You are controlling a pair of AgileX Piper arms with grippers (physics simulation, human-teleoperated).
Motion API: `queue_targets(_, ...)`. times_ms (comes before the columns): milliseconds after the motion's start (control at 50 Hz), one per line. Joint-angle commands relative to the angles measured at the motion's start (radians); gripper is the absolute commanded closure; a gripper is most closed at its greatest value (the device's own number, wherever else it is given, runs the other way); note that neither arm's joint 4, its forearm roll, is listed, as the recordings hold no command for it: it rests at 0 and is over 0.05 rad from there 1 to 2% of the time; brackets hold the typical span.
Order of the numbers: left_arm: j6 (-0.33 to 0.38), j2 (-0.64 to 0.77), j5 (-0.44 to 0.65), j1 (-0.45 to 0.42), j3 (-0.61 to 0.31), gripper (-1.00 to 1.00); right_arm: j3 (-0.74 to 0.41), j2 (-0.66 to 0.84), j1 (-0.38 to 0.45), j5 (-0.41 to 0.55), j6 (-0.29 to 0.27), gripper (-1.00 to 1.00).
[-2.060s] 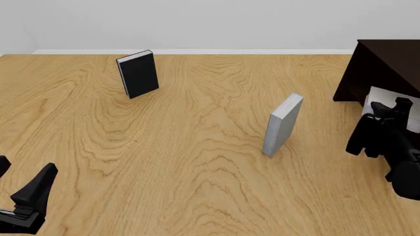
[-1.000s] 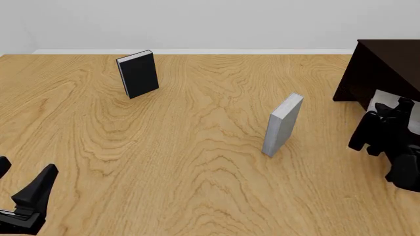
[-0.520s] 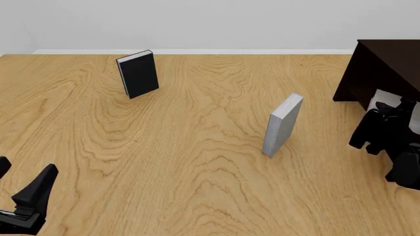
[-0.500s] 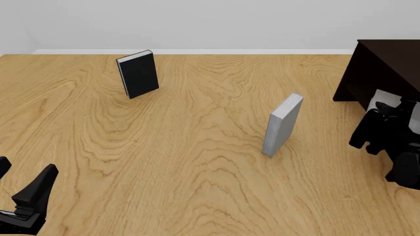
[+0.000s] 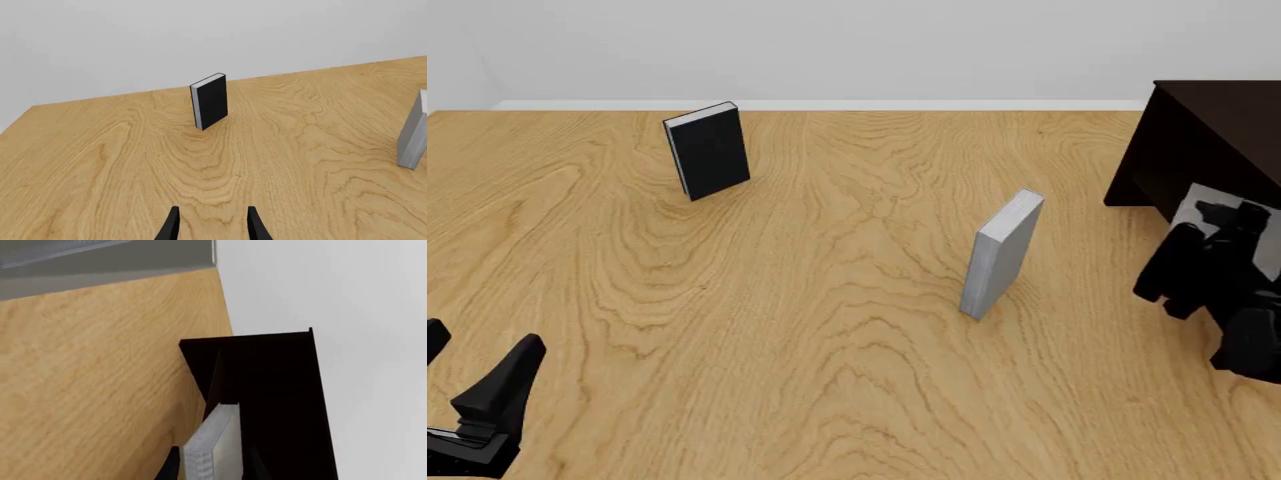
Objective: Pick up the book on the right and place it on the cabinet shelf.
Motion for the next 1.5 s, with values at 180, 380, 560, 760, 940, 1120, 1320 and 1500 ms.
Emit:
queue_targets(180,-0.003,0.0,0.004,-0.002,0.0,-1.0,-0.027,-0.031,0.034,0.049,0.014,-1.0)
queue_targets(380,-0.006,0.0,0.003,0.0,0.0,-1.0,-0.046,-0.016,0.063,0.073,0.03,-1.0)
queue_targets(560,-0.007,0.0,0.001,0.004,0.0,-1.0,-0.057,0.015,0.082,0.074,0.042,-1.0)
queue_targets(760,-0.006,-0.001,0.0,0.005,0.0,-1.0,-0.065,0.022,0.093,0.072,0.038,-1.0)
queue_targets(940,-0.007,-0.001,-0.001,0.005,0.0,-1.0,-0.063,-0.001,0.088,0.059,0.036,-1.0)
queue_targets(1120,-0.006,-0.001,0.001,0.002,0.0,-1.0,-0.056,-0.036,0.056,0.064,0.032,-1.0)
queue_targets(1320,-0.005,-0.001,0.002,0.002,0.0,-1.0,-0.04,-0.034,0.035,0.055,0.026,-1.0)
queue_targets(1500,-0.004,-0.001,0.002,0.001,0.0,-1.0,-0.033,-0.051,0.024,0.057,0.032,-1.0)
